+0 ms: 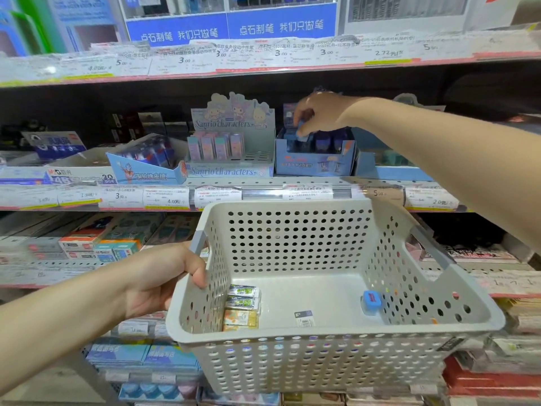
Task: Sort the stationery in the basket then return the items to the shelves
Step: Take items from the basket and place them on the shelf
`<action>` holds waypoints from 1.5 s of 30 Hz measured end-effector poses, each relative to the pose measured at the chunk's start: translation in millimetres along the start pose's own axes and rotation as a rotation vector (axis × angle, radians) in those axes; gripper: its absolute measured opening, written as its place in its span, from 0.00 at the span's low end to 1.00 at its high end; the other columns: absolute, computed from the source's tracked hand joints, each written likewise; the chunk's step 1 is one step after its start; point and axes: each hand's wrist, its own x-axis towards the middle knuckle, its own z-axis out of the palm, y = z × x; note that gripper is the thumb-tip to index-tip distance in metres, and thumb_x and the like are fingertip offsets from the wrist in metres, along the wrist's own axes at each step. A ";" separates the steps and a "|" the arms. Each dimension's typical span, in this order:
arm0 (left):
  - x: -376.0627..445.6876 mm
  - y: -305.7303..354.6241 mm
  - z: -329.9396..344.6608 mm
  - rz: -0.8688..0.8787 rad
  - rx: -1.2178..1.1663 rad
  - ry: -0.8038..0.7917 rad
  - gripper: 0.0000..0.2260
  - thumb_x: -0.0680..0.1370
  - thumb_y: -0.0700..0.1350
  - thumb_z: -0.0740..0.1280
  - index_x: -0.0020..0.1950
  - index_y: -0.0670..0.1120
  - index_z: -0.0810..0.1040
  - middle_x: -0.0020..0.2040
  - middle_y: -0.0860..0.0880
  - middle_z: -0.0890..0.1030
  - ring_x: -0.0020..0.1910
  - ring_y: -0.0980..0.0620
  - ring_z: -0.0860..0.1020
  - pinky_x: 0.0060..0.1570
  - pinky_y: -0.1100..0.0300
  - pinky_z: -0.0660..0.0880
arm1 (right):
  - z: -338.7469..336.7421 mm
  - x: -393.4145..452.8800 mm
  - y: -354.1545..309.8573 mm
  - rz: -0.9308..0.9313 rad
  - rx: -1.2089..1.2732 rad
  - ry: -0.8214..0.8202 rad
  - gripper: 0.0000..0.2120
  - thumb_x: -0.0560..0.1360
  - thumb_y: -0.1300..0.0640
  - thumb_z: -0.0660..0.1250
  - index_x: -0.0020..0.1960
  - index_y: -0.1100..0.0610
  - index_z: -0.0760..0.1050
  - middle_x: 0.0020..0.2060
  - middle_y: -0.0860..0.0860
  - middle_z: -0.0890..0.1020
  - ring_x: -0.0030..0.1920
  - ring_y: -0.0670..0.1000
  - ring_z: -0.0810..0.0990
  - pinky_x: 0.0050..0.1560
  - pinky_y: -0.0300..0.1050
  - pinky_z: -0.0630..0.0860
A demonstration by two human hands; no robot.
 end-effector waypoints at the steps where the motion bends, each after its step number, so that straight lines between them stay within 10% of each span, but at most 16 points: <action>1: -0.4 0.1 0.3 0.005 -0.002 -0.003 0.41 0.44 0.38 0.68 0.59 0.41 0.78 0.55 0.31 0.80 0.49 0.35 0.76 0.49 0.47 0.63 | -1.2 -0.4 -1.2 0.001 -0.016 -0.014 0.10 0.74 0.52 0.68 0.53 0.56 0.78 0.44 0.50 0.78 0.44 0.51 0.76 0.37 0.40 0.68; 15: -1.9 -3.4 -0.1 0.026 -0.013 -0.032 0.40 0.46 0.35 0.67 0.61 0.43 0.76 0.54 0.31 0.81 0.53 0.31 0.79 0.58 0.39 0.66 | -7.4 6.6 -10.0 0.124 -0.037 -0.166 0.13 0.77 0.50 0.64 0.38 0.57 0.74 0.38 0.52 0.83 0.34 0.47 0.79 0.35 0.38 0.70; 21: 1.1 -4.7 -2.1 0.047 -0.026 -0.034 0.42 0.44 0.38 0.69 0.60 0.46 0.77 0.53 0.33 0.82 0.58 0.28 0.76 0.58 0.38 0.65 | -6.9 2.8 -15.5 0.094 -0.155 -0.172 0.15 0.77 0.52 0.64 0.57 0.62 0.75 0.44 0.55 0.81 0.41 0.53 0.77 0.37 0.41 0.71; 45: 9.1 -1.0 -1.5 0.038 -0.003 -0.041 0.42 0.45 0.36 0.67 0.61 0.42 0.76 0.53 0.33 0.82 0.50 0.33 0.79 0.53 0.42 0.69 | -5.9 -0.9 -2.4 0.005 -0.158 -0.109 0.15 0.75 0.54 0.68 0.60 0.58 0.77 0.52 0.51 0.80 0.50 0.52 0.78 0.49 0.42 0.70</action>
